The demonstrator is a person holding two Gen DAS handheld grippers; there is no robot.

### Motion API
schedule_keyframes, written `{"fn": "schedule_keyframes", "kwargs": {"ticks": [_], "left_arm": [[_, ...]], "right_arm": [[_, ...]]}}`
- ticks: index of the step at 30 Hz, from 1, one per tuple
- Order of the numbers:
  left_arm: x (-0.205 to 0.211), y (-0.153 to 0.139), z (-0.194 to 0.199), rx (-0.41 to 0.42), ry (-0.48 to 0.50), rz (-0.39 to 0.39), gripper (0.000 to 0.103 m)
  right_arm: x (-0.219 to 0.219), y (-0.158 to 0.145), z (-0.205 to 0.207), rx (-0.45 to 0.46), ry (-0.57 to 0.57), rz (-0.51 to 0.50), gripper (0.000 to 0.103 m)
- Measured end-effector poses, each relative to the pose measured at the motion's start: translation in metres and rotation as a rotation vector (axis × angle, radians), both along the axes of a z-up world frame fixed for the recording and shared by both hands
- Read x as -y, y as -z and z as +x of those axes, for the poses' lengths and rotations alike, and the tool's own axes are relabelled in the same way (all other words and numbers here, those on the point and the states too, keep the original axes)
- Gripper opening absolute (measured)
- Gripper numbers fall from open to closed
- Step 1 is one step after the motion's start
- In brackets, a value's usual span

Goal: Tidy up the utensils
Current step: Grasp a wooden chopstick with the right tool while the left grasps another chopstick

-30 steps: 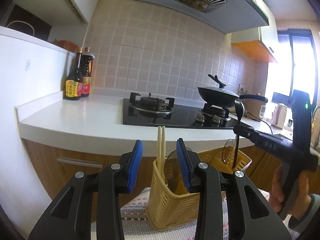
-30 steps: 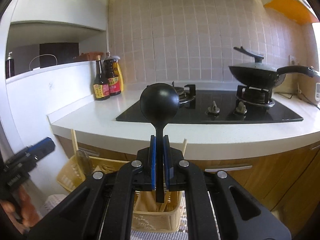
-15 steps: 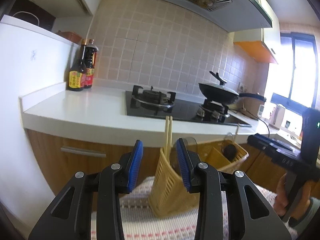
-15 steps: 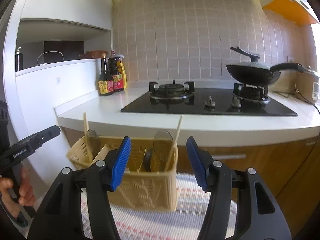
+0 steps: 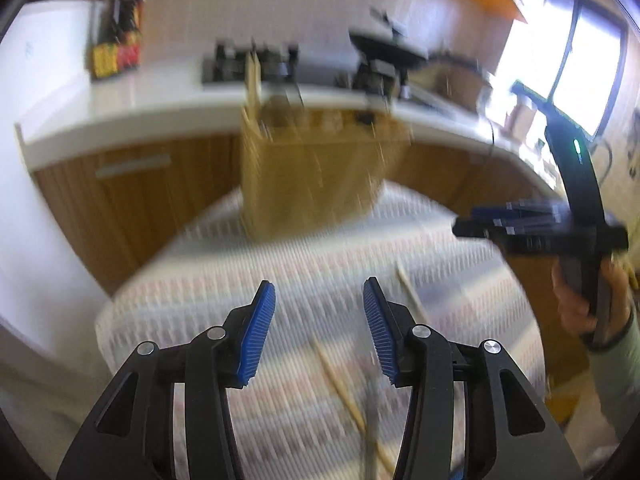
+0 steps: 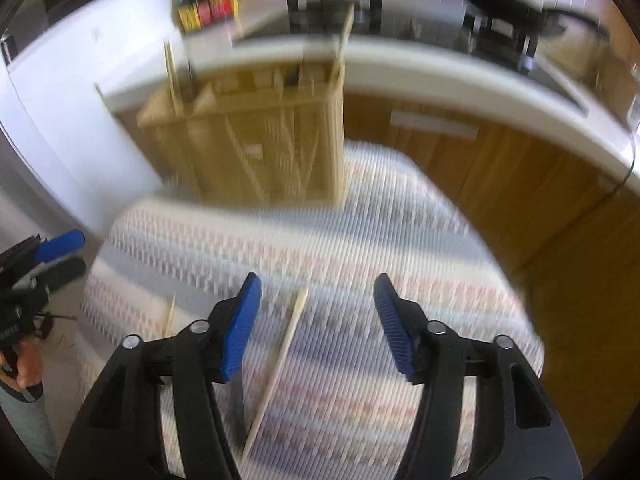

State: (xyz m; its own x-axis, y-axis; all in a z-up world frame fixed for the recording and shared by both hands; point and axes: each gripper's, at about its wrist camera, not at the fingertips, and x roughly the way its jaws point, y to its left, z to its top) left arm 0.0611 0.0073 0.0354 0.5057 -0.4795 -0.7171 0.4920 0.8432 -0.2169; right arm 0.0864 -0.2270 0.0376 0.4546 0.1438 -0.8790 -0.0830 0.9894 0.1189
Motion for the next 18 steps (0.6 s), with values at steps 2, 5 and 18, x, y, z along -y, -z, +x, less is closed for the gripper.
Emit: {"fn": "schedule_keyframes", "kwargs": {"ticks": [2, 5, 18], "left_arm": [[0.008, 0.013, -0.008, -0.047, 0.027, 0.043, 0.045], [0.022, 0.035, -0.021, -0.106, 0.072, 0.111, 0.044], [0.044, 0.088, -0.008, -0.275, 0.067, 0.249, 0.032]], "right_arm": [[0.001, 0.014, -0.004, -0.057, 0.025, 0.018, 0.077], [0.000, 0.029, -0.010, -0.107, 0.022, 0.066, 0.077], [-0.030, 0.065, -0.001, -0.252, -0.045, 0.050, 0.035]]}}
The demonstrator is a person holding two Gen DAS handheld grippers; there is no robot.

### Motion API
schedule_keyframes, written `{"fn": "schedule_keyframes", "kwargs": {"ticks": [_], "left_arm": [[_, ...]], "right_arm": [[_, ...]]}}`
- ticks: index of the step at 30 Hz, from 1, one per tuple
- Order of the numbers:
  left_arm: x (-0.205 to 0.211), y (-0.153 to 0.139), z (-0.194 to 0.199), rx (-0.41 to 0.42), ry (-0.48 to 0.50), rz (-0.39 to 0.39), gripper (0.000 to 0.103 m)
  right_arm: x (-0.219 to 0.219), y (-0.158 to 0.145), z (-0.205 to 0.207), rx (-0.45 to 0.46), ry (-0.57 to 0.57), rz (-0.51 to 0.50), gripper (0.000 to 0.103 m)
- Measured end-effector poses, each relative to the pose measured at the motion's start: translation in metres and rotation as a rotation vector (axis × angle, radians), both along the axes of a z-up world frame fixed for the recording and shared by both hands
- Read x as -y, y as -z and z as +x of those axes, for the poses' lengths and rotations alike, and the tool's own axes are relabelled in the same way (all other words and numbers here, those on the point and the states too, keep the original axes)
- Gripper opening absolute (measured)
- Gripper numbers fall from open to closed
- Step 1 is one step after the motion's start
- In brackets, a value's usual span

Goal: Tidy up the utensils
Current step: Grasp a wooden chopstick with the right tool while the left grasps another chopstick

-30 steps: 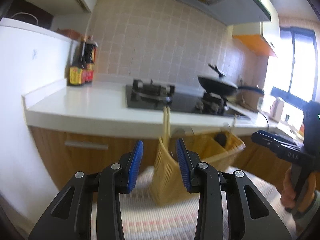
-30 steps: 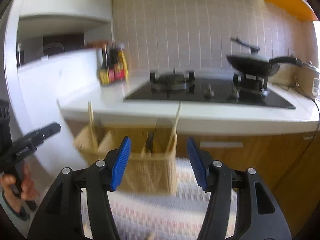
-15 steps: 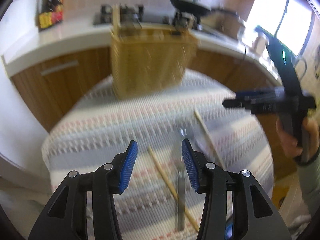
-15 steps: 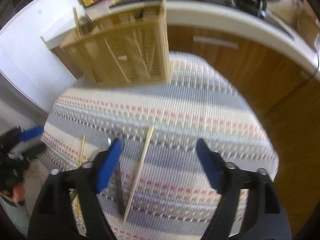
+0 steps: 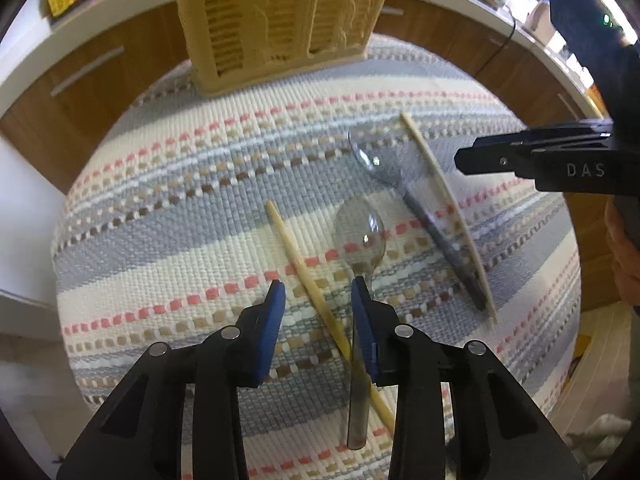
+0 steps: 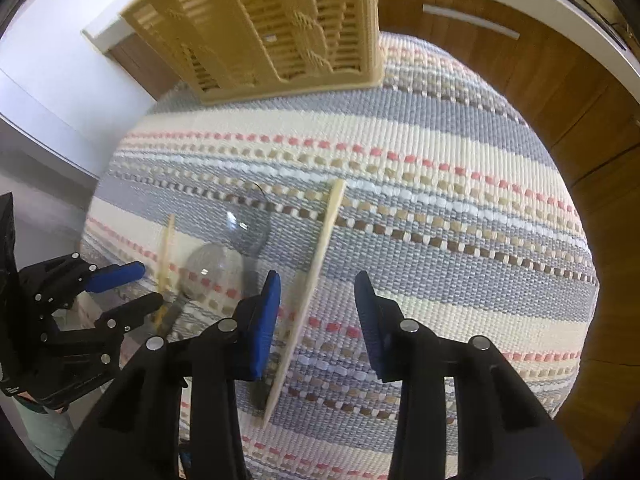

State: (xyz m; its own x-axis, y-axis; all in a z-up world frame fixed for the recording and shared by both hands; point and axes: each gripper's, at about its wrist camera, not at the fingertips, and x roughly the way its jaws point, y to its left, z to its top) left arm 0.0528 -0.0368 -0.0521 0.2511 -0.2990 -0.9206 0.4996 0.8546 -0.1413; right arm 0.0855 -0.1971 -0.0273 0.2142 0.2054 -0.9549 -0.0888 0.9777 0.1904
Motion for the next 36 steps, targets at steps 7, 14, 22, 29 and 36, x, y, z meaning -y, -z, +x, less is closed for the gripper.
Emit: {"fn": "schedule_keyframes", "kwargs": {"ticks": [7, 14, 22, 29, 36], "left_arm": [[0.012, 0.008, 0.005, -0.007, -0.010, 0.063, 0.029], [0.023, 0.008, 0.018, -0.014, 0.005, 0.108, 0.026], [0.043, 0.009, 0.019, -0.003, 0.036, 0.188, 0.024], [0.051, 0.005, 0.001, 0.043, 0.033, 0.244, 0.007], [0.049, -0.013, -0.011, 0.127, -0.013, 0.117, 0.004]], "right_arm": [[-0.022, 0.020, 0.010, -0.046, -0.013, -0.048, 0.027], [-0.052, 0.032, 0.008, -0.039, -0.091, -0.166, 0.013], [-0.073, 0.038, 0.003, -0.025, -0.156, -0.198, 0.009], [-0.051, 0.033, -0.005, -0.028, -0.172, -0.162, 0.006], [-0.025, 0.027, -0.010, 0.016, -0.181, -0.114, 0.004]]}}
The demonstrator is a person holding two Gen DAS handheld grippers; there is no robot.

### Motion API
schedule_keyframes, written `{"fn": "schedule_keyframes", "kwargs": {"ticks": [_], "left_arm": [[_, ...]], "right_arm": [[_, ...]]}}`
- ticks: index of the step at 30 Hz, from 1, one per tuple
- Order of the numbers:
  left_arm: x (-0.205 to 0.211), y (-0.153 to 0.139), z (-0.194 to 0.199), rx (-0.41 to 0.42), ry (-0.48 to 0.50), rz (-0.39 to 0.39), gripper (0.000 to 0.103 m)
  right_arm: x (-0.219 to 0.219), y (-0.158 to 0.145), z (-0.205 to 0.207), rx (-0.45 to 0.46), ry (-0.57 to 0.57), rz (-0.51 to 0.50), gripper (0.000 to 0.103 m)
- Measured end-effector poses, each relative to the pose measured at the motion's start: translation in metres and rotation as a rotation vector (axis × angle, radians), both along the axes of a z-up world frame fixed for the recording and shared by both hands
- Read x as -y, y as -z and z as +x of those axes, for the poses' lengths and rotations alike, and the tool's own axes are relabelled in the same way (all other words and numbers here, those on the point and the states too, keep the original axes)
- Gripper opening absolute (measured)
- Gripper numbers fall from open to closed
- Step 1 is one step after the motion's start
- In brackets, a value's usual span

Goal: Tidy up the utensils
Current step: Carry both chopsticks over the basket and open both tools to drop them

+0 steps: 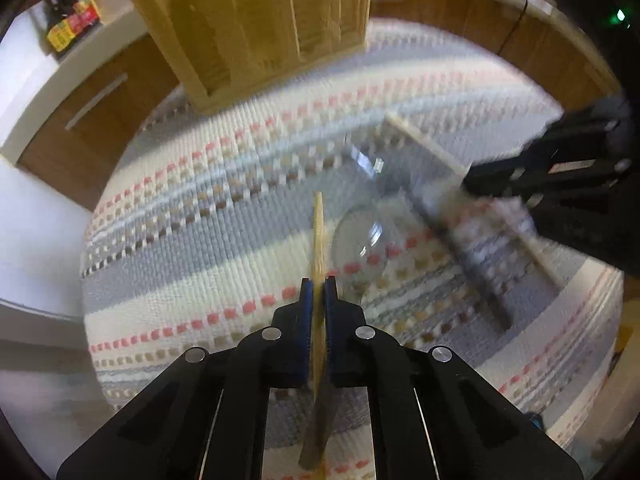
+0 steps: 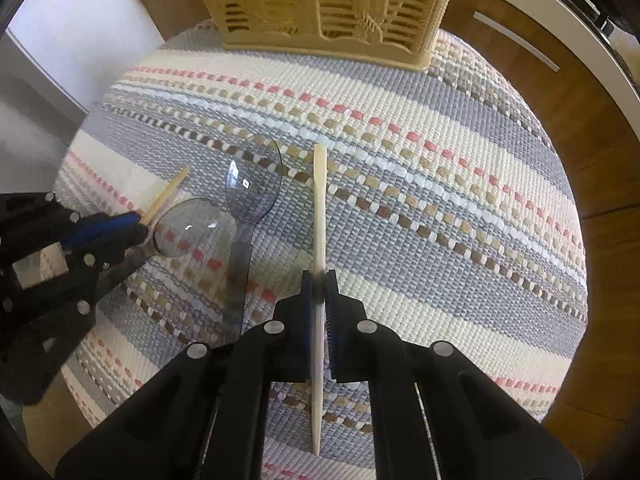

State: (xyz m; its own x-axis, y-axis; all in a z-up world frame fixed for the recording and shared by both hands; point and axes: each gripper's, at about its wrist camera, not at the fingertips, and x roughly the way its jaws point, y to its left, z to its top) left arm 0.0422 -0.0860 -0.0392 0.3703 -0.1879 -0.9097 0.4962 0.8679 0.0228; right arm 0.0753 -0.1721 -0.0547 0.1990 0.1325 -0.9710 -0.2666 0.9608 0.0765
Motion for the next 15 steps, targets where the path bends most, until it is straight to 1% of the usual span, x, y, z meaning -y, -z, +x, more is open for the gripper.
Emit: {"fn": "schedule_keyframes", "kwargs": {"ticks": [1, 5, 8, 12, 13, 15], "left_arm": [[-0.005, -0.005, -0.002, 0.018, -0.006, -0.038, 0.004], [-0.024, -0.032, -0.014, 0.113, -0.036, -0.213, 0.004], [-0.037, -0.050, -0.020, 0.168, -0.060, -0.286, 0.004], [-0.056, -0.072, -0.024, 0.245, -0.078, -0.404, 0.004], [-0.059, -0.076, -0.028, 0.261, -0.085, -0.421, 0.004], [-0.068, -0.086, -0.026, 0.304, -0.095, -0.480, 0.004]], "right_arm": [[0.005, -0.001, -0.002, 0.008, 0.005, 0.006, 0.004], [0.029, -0.014, -0.005, 0.057, 0.039, 0.099, 0.004], [0.046, -0.026, -0.010, 0.101, 0.062, 0.151, 0.004], [0.057, -0.044, -0.022, 0.170, 0.079, 0.209, 0.004], [0.059, -0.048, -0.024, 0.183, 0.080, 0.216, 0.004], [0.065, -0.058, -0.030, 0.229, 0.070, 0.251, 0.004]]}}
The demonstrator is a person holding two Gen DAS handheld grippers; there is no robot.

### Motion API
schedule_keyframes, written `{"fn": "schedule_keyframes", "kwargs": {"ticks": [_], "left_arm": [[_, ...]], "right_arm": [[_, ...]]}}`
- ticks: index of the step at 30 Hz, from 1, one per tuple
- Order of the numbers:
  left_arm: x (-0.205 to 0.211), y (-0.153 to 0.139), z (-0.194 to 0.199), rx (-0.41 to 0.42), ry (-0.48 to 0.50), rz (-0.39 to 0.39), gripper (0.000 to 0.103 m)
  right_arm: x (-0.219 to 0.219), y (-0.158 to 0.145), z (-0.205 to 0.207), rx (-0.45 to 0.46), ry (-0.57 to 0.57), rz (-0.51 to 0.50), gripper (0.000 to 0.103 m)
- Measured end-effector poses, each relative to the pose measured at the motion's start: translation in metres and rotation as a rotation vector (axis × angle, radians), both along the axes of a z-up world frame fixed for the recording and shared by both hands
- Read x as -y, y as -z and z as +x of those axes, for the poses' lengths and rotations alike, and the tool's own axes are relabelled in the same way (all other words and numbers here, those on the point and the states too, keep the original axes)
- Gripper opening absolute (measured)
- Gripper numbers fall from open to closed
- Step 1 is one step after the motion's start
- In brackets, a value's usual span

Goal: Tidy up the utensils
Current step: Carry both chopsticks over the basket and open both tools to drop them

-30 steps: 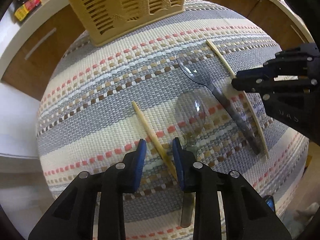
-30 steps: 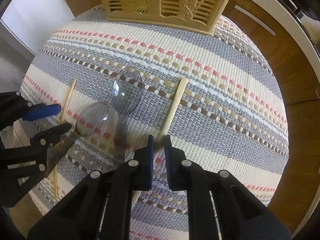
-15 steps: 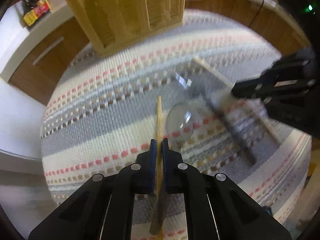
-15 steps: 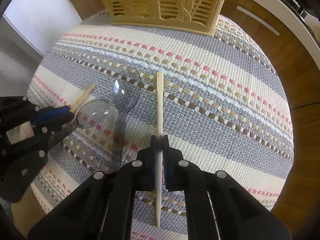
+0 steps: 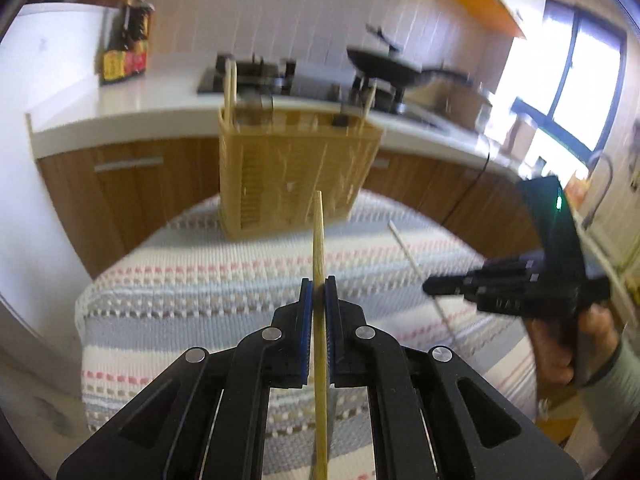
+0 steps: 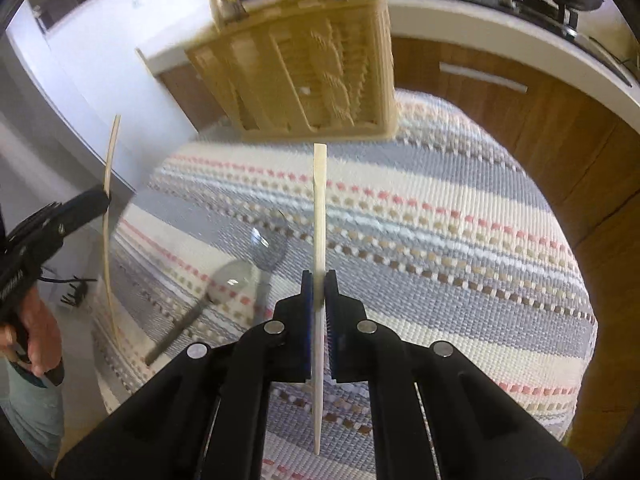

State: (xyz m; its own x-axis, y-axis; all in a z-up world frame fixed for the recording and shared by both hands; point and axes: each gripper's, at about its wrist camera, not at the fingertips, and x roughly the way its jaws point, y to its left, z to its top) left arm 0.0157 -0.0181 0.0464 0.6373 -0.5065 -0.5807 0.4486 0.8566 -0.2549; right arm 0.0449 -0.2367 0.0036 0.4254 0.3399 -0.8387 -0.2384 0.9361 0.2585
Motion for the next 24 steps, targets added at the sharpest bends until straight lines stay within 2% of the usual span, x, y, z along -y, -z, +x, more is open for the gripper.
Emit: {"fn": "schedule_keyframes", "kwargs": {"ticks": [4, 6, 12, 17, 19, 24], "left_arm": [[-0.003, -0.022, -0.002, 0.104, -0.047, -0.044, 0.004], [-0.002, -0.038, -0.001, 0.167, -0.069, -0.070, 0.004], [-0.002, -0.077, 0.019, 0.319, -0.110, -0.137, 0.004], [0.005, -0.097, 0.048, 0.412, -0.142, -0.163, 0.004], [0.007, -0.102, 0.062, 0.430, -0.150, -0.182, 0.004], [0.013, -0.109, 0.094, 0.467, -0.170, -0.219, 0.004]], "right_arm": [[-0.007, -0.025, -0.005, 0.078, -0.004, 0.015, 0.004], [-0.007, -0.039, -0.004, 0.148, -0.008, 0.031, 0.004], [-0.011, -0.099, 0.006, 0.395, 0.030, 0.052, 0.004], [-0.006, -0.141, 0.026, 0.607, 0.142, 0.034, 0.005], [-0.003, -0.150, 0.041, 0.639, 0.205, 0.021, 0.005], [0.015, -0.158, 0.086, 0.679, 0.289, 0.107, 0.005]]}}
